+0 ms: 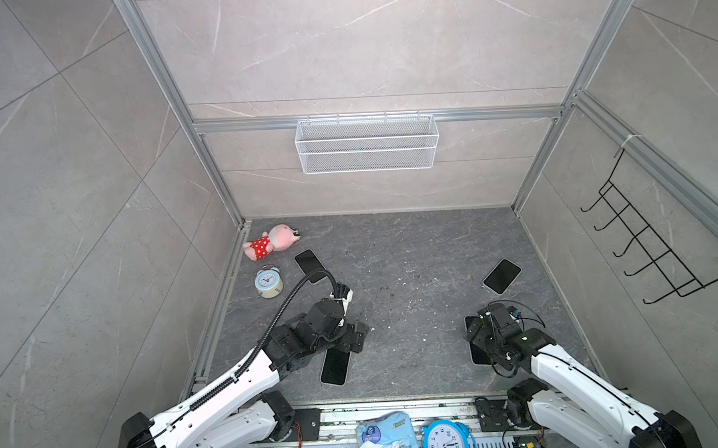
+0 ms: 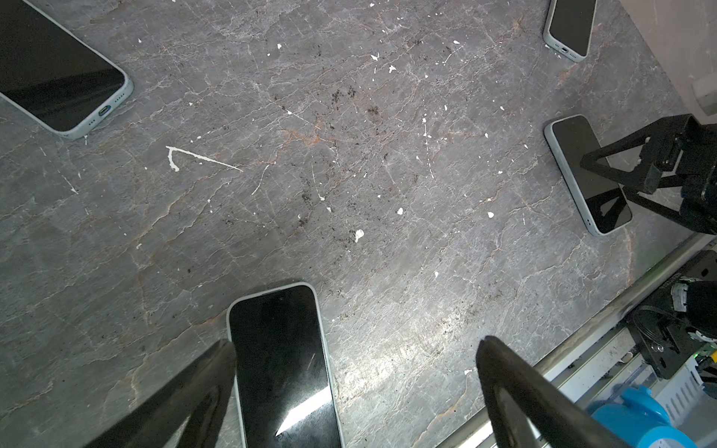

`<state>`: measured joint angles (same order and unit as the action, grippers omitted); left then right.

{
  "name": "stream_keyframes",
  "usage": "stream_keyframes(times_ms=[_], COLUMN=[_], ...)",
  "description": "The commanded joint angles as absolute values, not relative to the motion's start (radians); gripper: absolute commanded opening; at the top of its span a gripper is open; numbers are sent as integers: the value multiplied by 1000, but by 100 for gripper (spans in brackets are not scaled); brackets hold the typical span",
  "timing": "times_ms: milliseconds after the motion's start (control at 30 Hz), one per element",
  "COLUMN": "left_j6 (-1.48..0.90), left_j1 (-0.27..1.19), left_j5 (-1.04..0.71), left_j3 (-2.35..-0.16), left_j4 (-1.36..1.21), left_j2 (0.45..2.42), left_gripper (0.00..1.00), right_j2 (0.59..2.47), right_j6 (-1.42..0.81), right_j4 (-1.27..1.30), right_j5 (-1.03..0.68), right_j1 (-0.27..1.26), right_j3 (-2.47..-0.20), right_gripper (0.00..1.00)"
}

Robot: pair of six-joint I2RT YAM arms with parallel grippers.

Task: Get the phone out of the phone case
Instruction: 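Lower the right gripper onto the cased phone's far end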

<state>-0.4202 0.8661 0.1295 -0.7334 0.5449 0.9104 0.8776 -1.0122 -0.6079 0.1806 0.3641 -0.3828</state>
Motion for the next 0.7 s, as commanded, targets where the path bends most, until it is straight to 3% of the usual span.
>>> stream_keyframes(times_ms=[0, 300, 667], left_j6=[-431, -435, -439], left_j1=[871, 871, 871], left_j5=[150, 153, 138], left_j3=[-732, -729, -733], left_j4=[526, 520, 491], left_j2=[891, 895, 918], left_gripper=[99, 99, 99], right_j2=[862, 897, 991], right_j6=[-999, -957, -932], right_j4=[-608, -601, -709], right_j5=[165, 78, 161], right_j1=[363, 370, 462], right_j3=[-370, -380, -475], right_gripper=[100, 100, 100])
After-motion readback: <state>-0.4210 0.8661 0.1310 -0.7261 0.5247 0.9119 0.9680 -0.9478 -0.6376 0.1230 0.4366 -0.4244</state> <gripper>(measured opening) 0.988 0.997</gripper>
